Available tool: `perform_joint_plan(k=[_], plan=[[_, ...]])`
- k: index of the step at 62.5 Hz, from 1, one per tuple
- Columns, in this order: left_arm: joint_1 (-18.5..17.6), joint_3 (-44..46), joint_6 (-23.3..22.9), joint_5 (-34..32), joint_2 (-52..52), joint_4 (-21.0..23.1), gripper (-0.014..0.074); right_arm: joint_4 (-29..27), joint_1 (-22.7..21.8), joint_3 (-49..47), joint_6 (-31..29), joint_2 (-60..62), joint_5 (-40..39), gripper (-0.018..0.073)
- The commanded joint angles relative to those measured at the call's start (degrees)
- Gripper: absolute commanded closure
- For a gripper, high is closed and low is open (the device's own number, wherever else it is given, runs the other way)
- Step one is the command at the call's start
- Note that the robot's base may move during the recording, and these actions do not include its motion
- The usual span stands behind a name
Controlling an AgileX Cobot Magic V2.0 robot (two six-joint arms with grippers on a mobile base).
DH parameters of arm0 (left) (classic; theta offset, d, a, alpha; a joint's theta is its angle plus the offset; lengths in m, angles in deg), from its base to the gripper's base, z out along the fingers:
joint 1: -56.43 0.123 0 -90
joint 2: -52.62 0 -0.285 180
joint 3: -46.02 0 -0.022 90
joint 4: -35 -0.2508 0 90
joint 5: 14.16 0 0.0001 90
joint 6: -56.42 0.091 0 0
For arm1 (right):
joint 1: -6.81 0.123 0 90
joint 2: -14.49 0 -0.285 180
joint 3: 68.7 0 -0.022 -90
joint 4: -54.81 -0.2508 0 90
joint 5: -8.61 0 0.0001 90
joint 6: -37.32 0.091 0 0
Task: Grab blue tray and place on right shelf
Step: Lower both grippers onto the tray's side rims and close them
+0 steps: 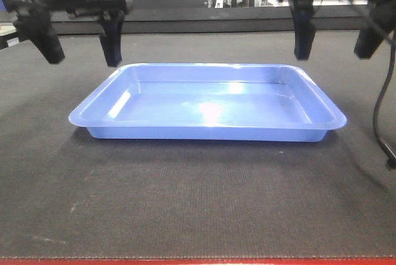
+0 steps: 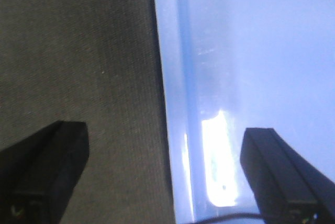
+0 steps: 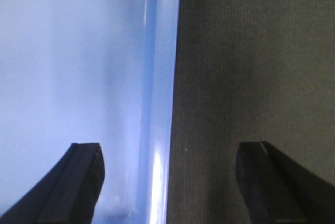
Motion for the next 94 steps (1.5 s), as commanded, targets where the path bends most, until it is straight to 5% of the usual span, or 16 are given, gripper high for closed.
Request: perform_joint_plan(k=[1, 25, 67, 76, 87, 91, 94], plan=[[-0.45, 2.18, -1.49, -2.58, -1.82, 0.25, 0.0103, -0.17, -0.26, -2.02, -1.90, 1.37, -3.11, -0.0052], [1.00, 2.18, -2.41, -5.94, 3.24, 5.62, 0.0103, -0.23, -0.20, -2.02, -1.96, -5.01, -8.08, -0.0052], [1.44, 2.18, 0.59, -4.35, 5.26, 7.73, 0.0119, -0.23, -0.20, -2.02, -2.13, -8.05, -9.12, -0.0041], [1.44, 2.18, 0.59, -4.26, 5.26, 7.73, 0.0237, -0.23, -0.20, -2.02, -2.13, -7.99, -8.64, 0.0127], [1.44, 2.18, 0.59, -4.26, 5.26, 7.73, 0.0514, -0.23, -0.20, -2.02, -2.13, -7.99, -6.96, 0.0509], [1.44, 2.18, 0.59, -3.58, 5.26, 7.73, 0.0654, -0.23, -0.20, -2.02, -2.13, -7.86, -6.23, 0.0496], [1.44, 2.18, 0.59, -3.16, 5.26, 7.73, 0.0631, -0.23, -0.20, -2.02, -2.13, -7.55, -5.63, 0.0499]])
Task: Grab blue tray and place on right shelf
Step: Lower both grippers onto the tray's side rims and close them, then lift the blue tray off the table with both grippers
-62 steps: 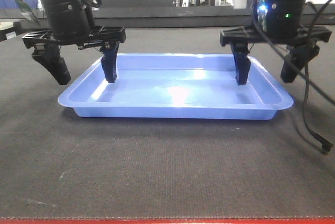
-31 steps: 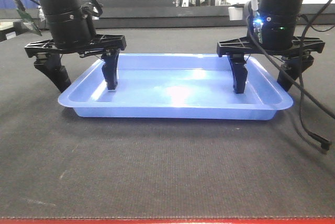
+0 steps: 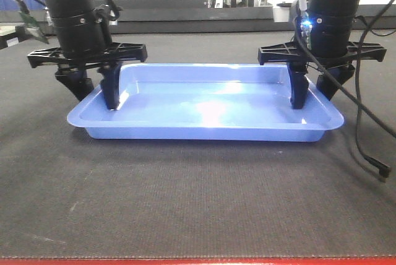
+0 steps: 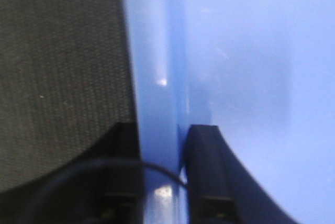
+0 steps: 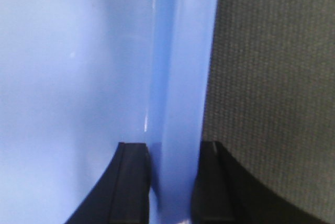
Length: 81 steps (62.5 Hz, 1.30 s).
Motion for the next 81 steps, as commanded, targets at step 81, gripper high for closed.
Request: perform_joint_plan(k=[81], plan=[[-1.07, -16.88, -1.29, 16.91, -44.80, -3.14, 0.0637, 1.86, 12.34, 0.30, -1.34, 36.72, 17.73, 0.0505]])
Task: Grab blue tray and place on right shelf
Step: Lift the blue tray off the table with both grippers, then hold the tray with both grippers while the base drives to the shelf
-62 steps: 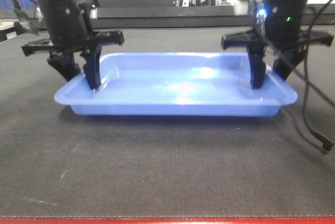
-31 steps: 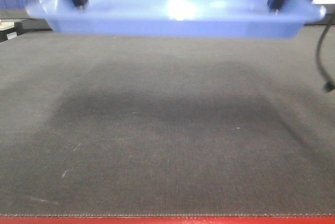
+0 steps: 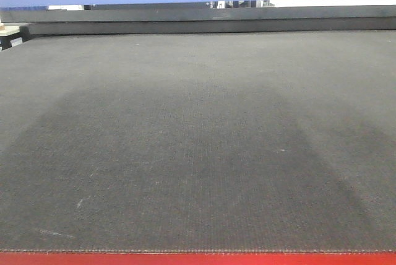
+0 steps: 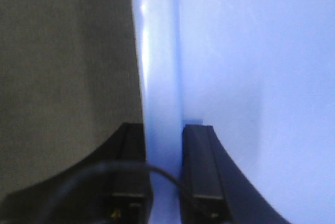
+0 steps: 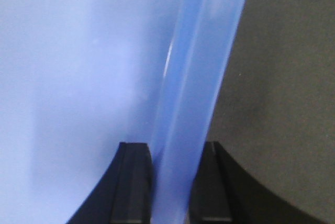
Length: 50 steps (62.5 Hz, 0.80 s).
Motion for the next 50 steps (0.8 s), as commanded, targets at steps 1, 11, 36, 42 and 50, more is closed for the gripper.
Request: perform_joint_plan(k=[1, 11, 36, 42, 50], plan=[[-0.28, -0.82, 0.92, 5.92, -4.48, -1.84, 0.0637, 2.45, 1.48, -1.70, -1.23, 3.58, -0.30, 0.0505], [-0.28, -2.20, 0.64, 5.92, -7.27, 1.24, 0.0638, 2.50, 3.52, -1.70, -1.23, 4.67, 1.85, 0.0505], [-9.01, -2.20, -2.43, 5.92, -6.88, -2.26, 0.0637, 4.05, 4.01, -1.70, -1.18, 7.38, 2.66, 0.0505], [-9.17, -2.20, -2.43, 5.92, -6.84, -2.24, 0.0638, 4.06, 4.01, -1.70, -1.18, 7.38, 2.66, 0.0505], [-9.17, -2.20, -2.43, 5.70, -6.84, -2.24, 0.0638, 4.05, 4.01, -1.70, -1.18, 7.38, 2.72, 0.0505]])
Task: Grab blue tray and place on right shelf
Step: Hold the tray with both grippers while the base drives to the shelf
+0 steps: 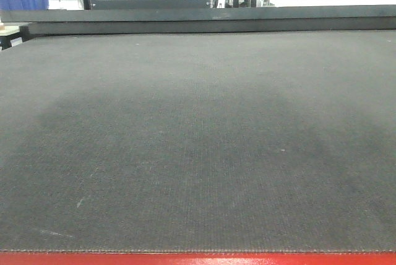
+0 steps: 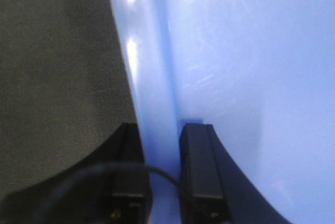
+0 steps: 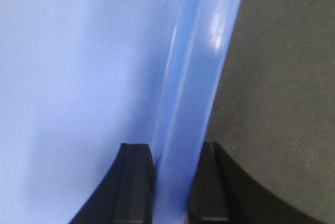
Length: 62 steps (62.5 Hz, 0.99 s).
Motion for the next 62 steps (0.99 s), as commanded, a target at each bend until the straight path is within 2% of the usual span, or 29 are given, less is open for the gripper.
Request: perform_joint_plan(k=[1, 62], plan=[[-1.31, 1.42, 2.99, 5.96, -0.97, 0.55, 0.0638, -0.78, 0.43, -1.83, -1.07, 1.90, 1.89, 0.0505], [-1.31, 1.42, 2.99, 6.07, -0.61, 0.77, 0.0645, -0.78, 0.43, -1.83, -1.07, 1.90, 1.90, 0.0505]])
